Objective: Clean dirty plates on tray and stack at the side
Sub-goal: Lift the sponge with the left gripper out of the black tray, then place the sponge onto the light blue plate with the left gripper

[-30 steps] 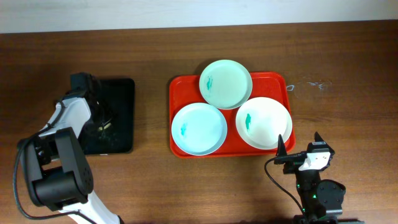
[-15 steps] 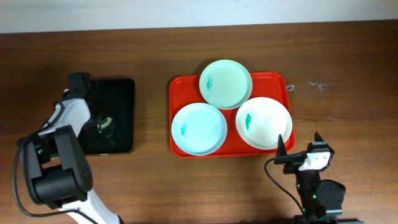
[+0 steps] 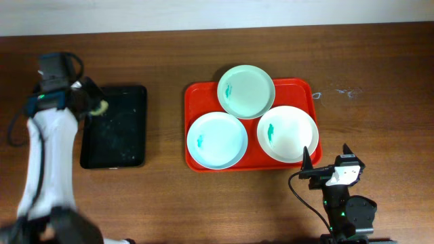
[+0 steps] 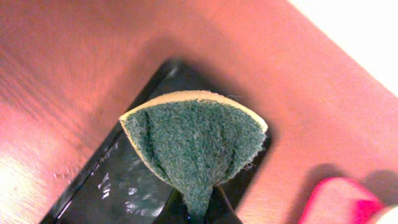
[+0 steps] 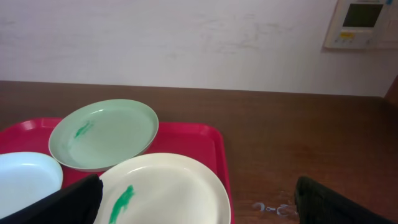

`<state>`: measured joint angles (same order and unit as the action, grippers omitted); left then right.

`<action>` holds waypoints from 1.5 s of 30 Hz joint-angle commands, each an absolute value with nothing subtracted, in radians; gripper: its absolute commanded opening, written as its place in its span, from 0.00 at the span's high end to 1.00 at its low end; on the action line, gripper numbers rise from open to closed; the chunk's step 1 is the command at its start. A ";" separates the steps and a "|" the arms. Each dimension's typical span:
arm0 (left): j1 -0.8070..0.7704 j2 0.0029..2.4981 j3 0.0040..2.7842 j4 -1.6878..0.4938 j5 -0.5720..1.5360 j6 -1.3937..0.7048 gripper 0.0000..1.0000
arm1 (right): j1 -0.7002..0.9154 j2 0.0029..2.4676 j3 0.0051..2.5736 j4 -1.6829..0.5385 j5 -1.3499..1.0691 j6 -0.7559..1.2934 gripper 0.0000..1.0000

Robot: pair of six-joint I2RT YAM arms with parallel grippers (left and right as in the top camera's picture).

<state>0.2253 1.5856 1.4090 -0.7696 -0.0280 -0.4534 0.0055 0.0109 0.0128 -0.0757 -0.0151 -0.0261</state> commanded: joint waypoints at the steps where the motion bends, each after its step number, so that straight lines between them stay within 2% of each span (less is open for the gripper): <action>1: 0.225 1.501 1.417 -0.780 0.001 -0.431 1.00 | 0.011 0.004 0.006 -0.080 -0.006 -0.022 0.01; 5: 0.223 1.544 1.335 -0.745 -0.046 -0.418 1.00 | 0.011 0.004 0.006 -0.080 -0.006 -0.022 0.01; 10: 0.230 1.733 1.166 -0.600 -0.035 -0.374 1.00 | 0.011 0.004 0.006 -0.080 -0.006 -0.022 0.01; 15: 0.237 1.681 1.259 -0.676 0.148 -0.282 1.00 | 0.011 0.004 0.006 -0.080 -0.006 -0.022 0.01; 21: 0.229 1.435 1.324 -0.693 0.479 -0.302 1.00 | 0.011 0.004 0.006 -0.080 -0.006 -0.022 0.01; 25: 0.154 1.357 1.324 -0.768 0.599 -0.321 1.00 | 0.011 0.004 0.006 -0.080 -0.006 -0.022 0.01; 30: -0.072 1.384 1.298 -0.876 0.524 -0.321 1.00 | 0.011 0.004 0.006 -0.080 -0.006 -0.022 0.02; 34: -0.295 1.467 1.248 -0.826 0.410 -0.385 1.00 | 0.011 0.004 0.006 -0.080 -0.006 -0.022 0.01; 38: -0.450 1.587 1.243 -0.763 0.255 -0.455 1.00 | 0.011 0.004 0.006 -0.080 -0.006 -0.022 0.01; 42: -0.518 1.706 1.243 -0.679 0.133 -0.490 1.00 | 0.011 0.004 0.006 -0.080 -0.006 -0.022 0.01; 45: -0.525 1.776 1.243 -0.627 0.122 -0.490 1.00 | 0.011 0.004 0.006 -0.080 -0.006 -0.022 0.01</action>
<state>-0.5217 1.7145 1.2522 -0.6617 0.2100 -0.4583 0.0055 0.0109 0.0128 -0.0757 -0.0151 -0.0265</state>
